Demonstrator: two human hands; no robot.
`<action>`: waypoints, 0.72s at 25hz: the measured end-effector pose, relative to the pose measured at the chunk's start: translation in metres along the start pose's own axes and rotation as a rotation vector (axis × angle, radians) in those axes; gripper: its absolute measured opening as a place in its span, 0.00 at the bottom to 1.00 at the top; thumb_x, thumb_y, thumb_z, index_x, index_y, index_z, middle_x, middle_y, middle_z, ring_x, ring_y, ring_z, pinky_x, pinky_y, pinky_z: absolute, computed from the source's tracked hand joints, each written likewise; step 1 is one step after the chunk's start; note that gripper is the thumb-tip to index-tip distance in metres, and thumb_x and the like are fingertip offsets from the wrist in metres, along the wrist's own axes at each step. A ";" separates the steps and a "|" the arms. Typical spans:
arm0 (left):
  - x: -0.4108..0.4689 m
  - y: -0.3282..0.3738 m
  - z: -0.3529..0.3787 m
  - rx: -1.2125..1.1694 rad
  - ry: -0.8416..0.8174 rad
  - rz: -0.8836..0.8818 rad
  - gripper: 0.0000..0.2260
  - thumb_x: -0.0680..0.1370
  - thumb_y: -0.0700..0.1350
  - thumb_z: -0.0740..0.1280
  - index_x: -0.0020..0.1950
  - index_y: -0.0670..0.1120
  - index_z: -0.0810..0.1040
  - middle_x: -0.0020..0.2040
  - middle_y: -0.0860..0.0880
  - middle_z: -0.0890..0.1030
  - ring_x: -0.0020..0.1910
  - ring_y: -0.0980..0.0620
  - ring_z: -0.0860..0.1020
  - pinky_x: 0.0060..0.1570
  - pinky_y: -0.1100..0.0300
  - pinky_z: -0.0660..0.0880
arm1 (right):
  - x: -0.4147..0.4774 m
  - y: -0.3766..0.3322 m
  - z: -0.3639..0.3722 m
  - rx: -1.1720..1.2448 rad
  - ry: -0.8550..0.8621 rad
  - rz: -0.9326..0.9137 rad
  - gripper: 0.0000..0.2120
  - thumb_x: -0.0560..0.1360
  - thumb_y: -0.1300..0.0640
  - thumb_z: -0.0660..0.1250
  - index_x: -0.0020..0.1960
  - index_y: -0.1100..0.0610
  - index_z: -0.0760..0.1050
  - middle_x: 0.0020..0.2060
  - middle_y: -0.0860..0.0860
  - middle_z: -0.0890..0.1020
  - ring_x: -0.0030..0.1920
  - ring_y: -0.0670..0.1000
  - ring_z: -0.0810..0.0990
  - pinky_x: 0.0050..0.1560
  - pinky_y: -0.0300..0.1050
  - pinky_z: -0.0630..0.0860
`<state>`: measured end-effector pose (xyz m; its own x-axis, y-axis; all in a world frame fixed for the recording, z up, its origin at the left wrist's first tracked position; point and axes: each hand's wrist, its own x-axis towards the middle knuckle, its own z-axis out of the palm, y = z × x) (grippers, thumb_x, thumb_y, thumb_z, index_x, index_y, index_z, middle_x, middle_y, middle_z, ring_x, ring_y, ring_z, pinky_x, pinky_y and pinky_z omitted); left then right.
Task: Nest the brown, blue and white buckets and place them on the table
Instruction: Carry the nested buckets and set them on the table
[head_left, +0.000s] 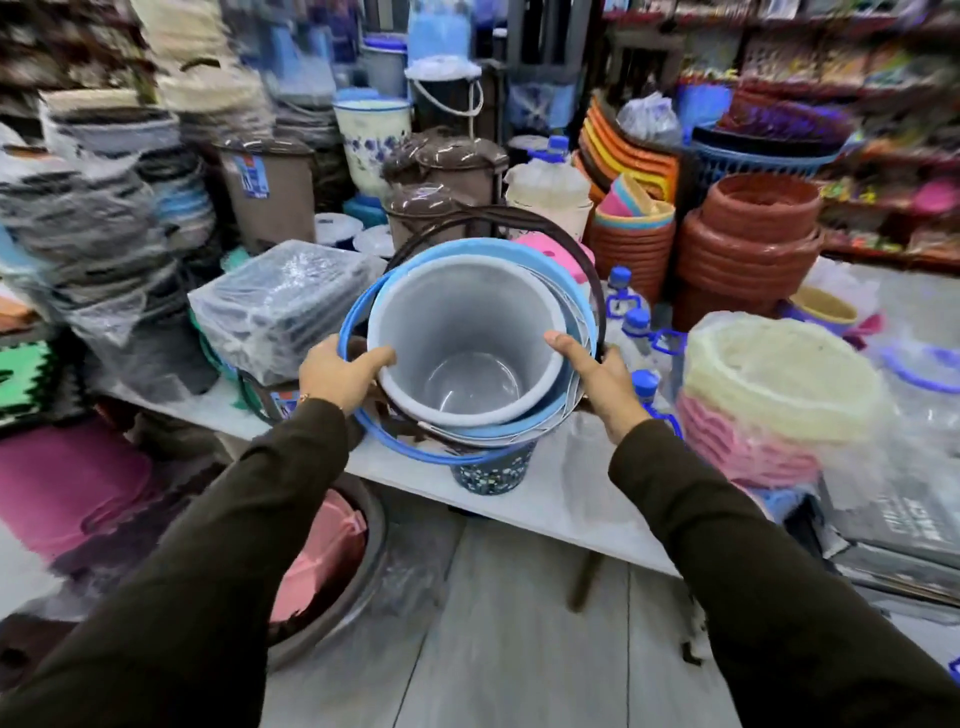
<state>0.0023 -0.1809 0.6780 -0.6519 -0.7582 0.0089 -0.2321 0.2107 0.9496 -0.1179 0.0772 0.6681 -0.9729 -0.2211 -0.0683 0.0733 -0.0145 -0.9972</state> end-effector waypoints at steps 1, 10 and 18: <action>0.017 0.003 0.009 -0.032 -0.030 -0.020 0.11 0.62 0.50 0.76 0.38 0.46 0.81 0.38 0.43 0.84 0.34 0.48 0.84 0.37 0.56 0.82 | 0.017 -0.003 0.000 0.004 0.021 -0.005 0.26 0.62 0.40 0.80 0.54 0.49 0.76 0.52 0.50 0.85 0.56 0.55 0.84 0.61 0.59 0.80; 0.142 -0.020 0.119 -0.056 -0.167 -0.240 0.15 0.61 0.48 0.77 0.41 0.41 0.82 0.42 0.39 0.85 0.37 0.40 0.84 0.34 0.51 0.84 | 0.167 0.044 -0.003 -0.128 0.096 0.181 0.40 0.52 0.31 0.80 0.55 0.54 0.80 0.48 0.53 0.87 0.47 0.56 0.87 0.51 0.60 0.85; 0.202 -0.121 0.189 0.174 -0.274 -0.537 0.22 0.57 0.52 0.77 0.46 0.40 0.84 0.44 0.42 0.85 0.38 0.44 0.82 0.37 0.58 0.80 | 0.255 0.185 -0.003 -0.381 0.136 0.504 0.45 0.50 0.27 0.76 0.54 0.59 0.79 0.49 0.58 0.85 0.48 0.60 0.85 0.50 0.60 0.84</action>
<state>-0.2376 -0.2427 0.5052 -0.5679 -0.6057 -0.5574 -0.6773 -0.0409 0.7345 -0.3532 0.0208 0.4659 -0.8606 0.0151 -0.5091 0.4694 0.4114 -0.7813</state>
